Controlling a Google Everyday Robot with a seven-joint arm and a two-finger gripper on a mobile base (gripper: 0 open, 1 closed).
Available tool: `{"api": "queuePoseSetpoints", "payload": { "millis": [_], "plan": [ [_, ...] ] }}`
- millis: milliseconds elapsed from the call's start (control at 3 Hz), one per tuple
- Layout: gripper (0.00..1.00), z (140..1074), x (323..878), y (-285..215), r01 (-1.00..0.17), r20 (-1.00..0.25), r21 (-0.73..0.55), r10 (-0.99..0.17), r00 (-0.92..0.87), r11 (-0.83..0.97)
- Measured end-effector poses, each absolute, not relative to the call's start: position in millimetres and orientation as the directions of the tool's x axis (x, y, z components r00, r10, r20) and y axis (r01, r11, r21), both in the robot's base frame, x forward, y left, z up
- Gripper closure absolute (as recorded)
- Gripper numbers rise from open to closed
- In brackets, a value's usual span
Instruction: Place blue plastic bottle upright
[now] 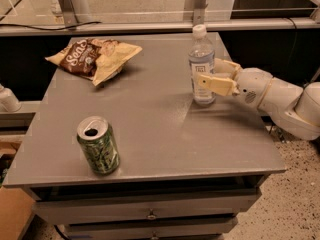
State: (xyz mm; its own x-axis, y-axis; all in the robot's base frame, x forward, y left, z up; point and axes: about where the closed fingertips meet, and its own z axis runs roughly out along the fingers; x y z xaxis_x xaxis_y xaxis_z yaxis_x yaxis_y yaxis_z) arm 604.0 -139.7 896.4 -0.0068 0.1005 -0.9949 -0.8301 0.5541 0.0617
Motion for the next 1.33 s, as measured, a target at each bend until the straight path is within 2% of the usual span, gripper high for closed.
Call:
{"api": "queuePoseSetpoints", "payload": {
  "millis": [667, 1333],
  "plan": [
    [1.00, 897.5, 604.2, -139.7, -0.830, -0.995, 0.061, 0.103, -0.004, 0.555],
    [0.60, 899.2, 604.2, -134.2, -0.835, -0.995, 0.059, 0.103, -0.003, 0.547]
  ]
}}
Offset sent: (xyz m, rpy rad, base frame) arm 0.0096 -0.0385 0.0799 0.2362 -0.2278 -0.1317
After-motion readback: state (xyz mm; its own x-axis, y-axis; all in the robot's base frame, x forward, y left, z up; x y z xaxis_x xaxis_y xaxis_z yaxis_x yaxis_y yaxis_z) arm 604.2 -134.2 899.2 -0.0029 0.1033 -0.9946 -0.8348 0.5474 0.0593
